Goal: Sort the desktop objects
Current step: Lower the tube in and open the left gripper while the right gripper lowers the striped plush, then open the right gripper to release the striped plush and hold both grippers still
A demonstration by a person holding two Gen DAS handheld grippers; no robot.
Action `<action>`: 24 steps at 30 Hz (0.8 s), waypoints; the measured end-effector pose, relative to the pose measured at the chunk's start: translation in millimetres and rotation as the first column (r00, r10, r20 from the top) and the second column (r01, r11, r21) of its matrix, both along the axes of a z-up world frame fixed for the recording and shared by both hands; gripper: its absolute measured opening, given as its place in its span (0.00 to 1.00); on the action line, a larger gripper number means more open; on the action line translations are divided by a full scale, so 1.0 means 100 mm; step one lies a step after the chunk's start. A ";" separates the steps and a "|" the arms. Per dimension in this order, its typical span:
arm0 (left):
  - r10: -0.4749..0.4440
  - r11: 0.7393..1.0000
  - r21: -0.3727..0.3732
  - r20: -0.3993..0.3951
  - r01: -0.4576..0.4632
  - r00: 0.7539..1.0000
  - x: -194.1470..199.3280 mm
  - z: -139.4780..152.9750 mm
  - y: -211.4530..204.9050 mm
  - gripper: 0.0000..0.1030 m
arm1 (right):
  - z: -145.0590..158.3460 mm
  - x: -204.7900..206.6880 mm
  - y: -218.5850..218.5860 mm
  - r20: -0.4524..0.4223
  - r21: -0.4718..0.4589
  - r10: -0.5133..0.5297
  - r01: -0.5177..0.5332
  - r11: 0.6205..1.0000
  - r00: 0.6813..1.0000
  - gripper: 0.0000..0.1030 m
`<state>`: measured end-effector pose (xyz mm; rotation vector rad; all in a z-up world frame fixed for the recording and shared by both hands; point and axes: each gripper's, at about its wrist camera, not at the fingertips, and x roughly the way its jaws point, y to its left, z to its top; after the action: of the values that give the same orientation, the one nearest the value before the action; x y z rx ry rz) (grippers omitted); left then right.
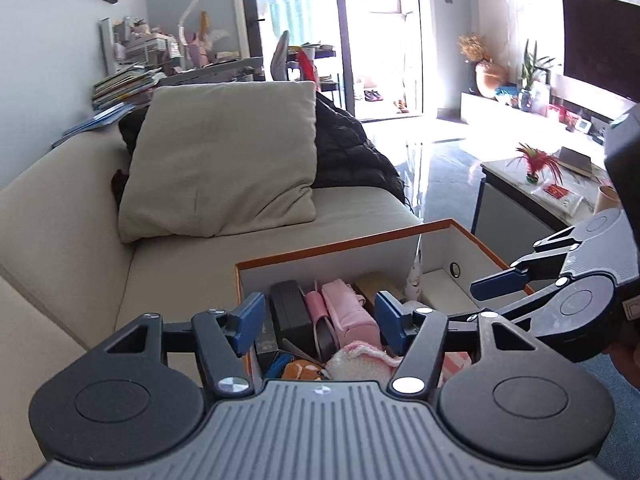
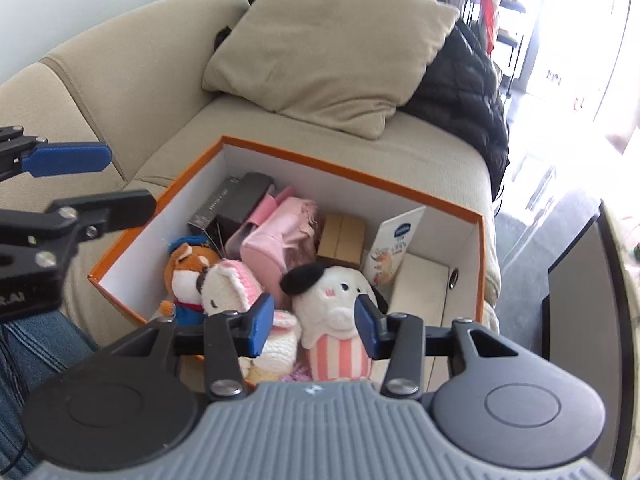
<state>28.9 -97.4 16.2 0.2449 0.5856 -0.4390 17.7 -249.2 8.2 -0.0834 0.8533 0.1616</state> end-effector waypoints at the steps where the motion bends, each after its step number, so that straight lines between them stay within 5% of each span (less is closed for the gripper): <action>1: 0.017 1.000 -0.012 0.008 -0.017 1.000 -0.02 -0.04 0.03 0.73 | 0.03 -0.06 0.03 0.016 -0.006 -0.010 0.010 1.000 1.000 0.46; 6: 0.105 0.994 -0.040 0.000 -0.105 0.995 -0.08 -0.29 0.14 0.78 | -0.02 -0.22 0.07 0.085 0.003 -0.096 0.096 0.995 0.992 0.57; 13: 0.158 0.987 -0.025 -0.074 -0.160 0.985 -0.09 -0.55 0.21 0.79 | -0.23 -0.23 -0.10 0.064 0.072 -0.217 0.212 0.975 0.974 0.57; 24: 0.189 0.981 -0.018 -0.104 -0.191 0.977 -0.09 -0.70 0.27 0.81 | -0.44 -0.26 -0.03 0.069 0.057 -0.226 0.223 0.973 0.972 0.59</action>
<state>19.9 -70.3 -53.7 0.1389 0.6961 -0.2753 -8.7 -252.5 -36.1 0.0530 0.7767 -0.0334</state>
